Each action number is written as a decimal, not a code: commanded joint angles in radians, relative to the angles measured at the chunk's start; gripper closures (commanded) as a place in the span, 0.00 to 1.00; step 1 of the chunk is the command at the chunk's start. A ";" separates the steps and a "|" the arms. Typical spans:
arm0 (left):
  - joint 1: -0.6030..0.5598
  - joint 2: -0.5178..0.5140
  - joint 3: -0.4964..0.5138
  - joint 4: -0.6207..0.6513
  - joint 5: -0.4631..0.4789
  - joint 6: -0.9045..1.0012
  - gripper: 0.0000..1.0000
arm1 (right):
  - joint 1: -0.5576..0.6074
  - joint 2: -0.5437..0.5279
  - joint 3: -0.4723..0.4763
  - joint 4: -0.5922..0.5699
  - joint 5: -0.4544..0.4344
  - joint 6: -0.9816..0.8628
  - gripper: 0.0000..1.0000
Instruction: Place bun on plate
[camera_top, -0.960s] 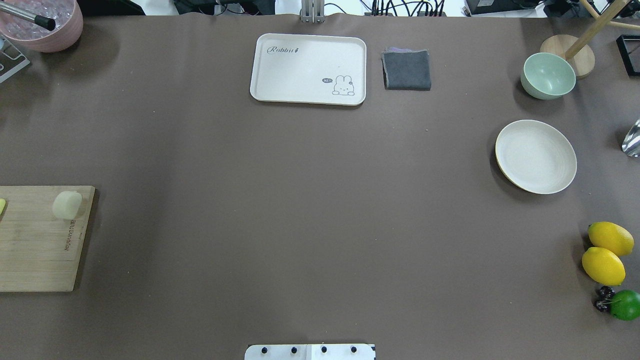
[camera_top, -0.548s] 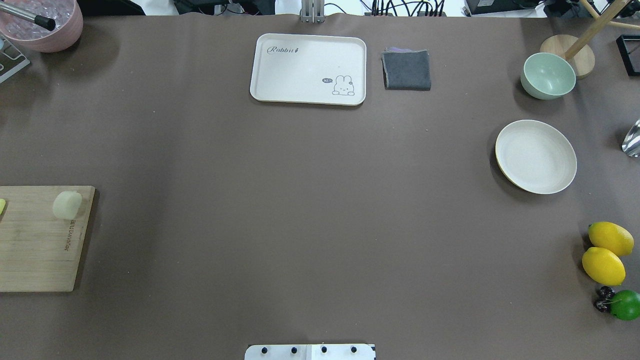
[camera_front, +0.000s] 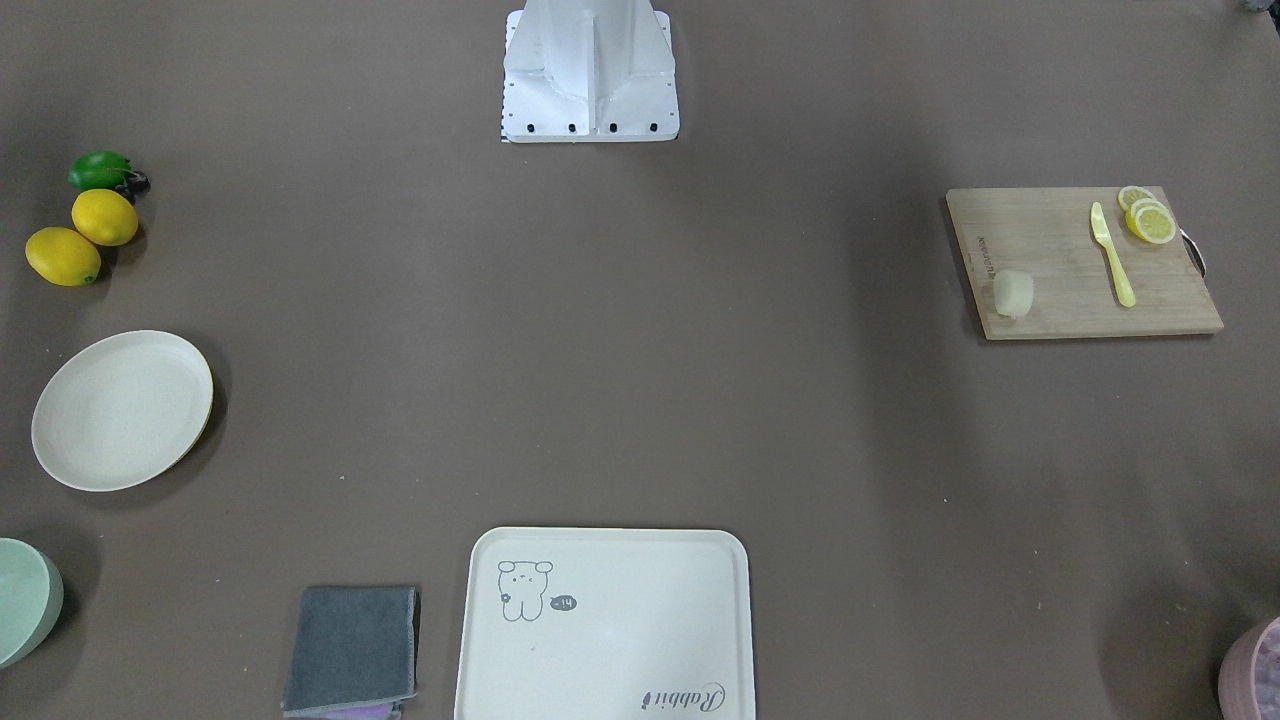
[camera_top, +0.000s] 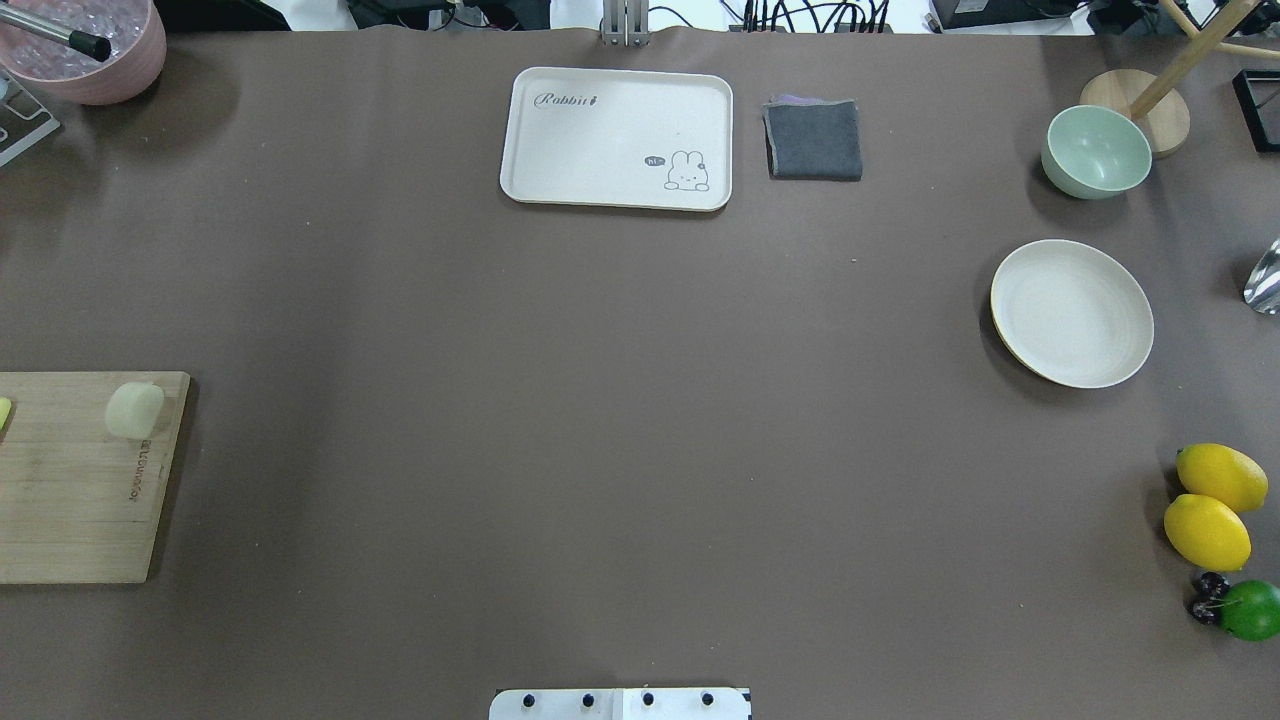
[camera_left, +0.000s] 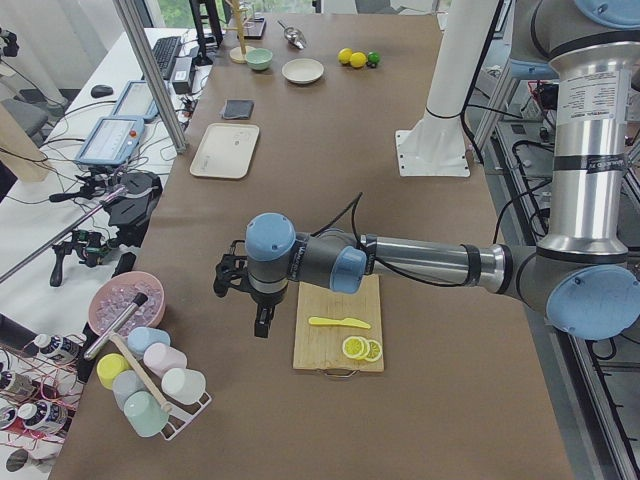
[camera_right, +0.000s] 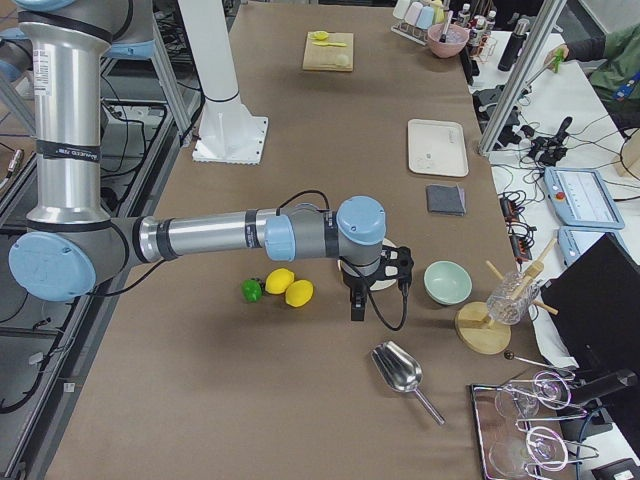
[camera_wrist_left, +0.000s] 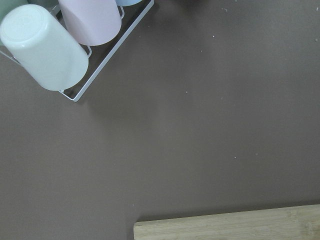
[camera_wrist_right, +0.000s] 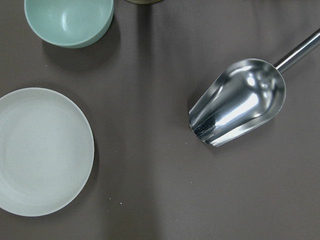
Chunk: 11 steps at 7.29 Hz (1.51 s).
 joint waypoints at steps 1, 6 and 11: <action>0.000 0.000 -0.004 -0.003 -0.001 -0.002 0.02 | 0.000 0.000 0.001 0.000 0.000 0.000 0.00; 0.008 -0.016 0.002 -0.041 -0.004 -0.008 0.02 | 0.000 0.006 0.008 0.000 0.008 0.002 0.00; 0.005 0.009 0.011 -0.095 -0.013 -0.002 0.02 | -0.142 0.114 0.039 0.006 0.003 0.111 0.00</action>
